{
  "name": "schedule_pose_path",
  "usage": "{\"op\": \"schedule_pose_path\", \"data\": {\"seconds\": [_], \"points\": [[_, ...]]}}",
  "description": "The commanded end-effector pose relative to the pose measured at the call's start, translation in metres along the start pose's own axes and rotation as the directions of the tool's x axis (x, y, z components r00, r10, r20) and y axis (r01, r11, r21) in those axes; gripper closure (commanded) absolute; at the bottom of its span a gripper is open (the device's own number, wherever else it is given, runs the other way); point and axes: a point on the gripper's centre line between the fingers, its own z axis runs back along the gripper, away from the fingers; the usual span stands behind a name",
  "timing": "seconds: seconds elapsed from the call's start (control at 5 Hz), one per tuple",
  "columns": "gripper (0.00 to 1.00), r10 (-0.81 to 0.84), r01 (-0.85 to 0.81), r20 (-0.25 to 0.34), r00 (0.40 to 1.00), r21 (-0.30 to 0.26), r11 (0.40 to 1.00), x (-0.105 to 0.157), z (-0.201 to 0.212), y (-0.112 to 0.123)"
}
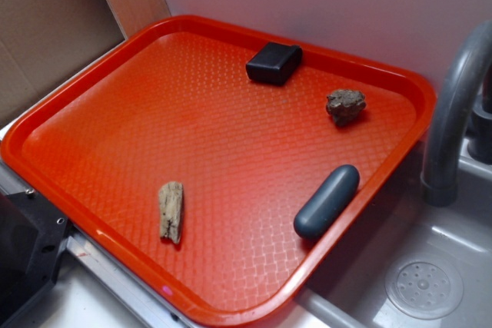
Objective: Grab the wood chip.
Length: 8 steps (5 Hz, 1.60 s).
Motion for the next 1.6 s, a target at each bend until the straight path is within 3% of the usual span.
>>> {"op": "schedule_pose_path", "data": {"seconds": [0.0,0.2,0.4,0.8,1.0,1.2,1.4], "points": [[0.00,0.000,0.000,0.000,1.000,0.000,1.000,0.000,0.000,0.000],[0.00,0.009,-0.006,0.023,1.000,-0.137,0.991,0.019,-0.054,-0.041],[0.00,0.230,-0.231,-0.023,0.973,-0.100,0.968,0.020,-0.107,-0.057],[0.00,0.303,-0.311,-0.133,0.944,-0.037,0.950,-0.007,-0.205,-0.062],[0.00,0.308,-0.318,-0.160,0.938,-0.040,0.947,-0.013,-0.219,-0.058],[0.00,0.268,-0.299,-0.199,0.943,-0.151,0.942,-0.012,-0.231,-0.068],[0.00,0.226,-0.258,-0.177,0.958,-0.186,0.948,-0.010,-0.219,-0.080]]}}
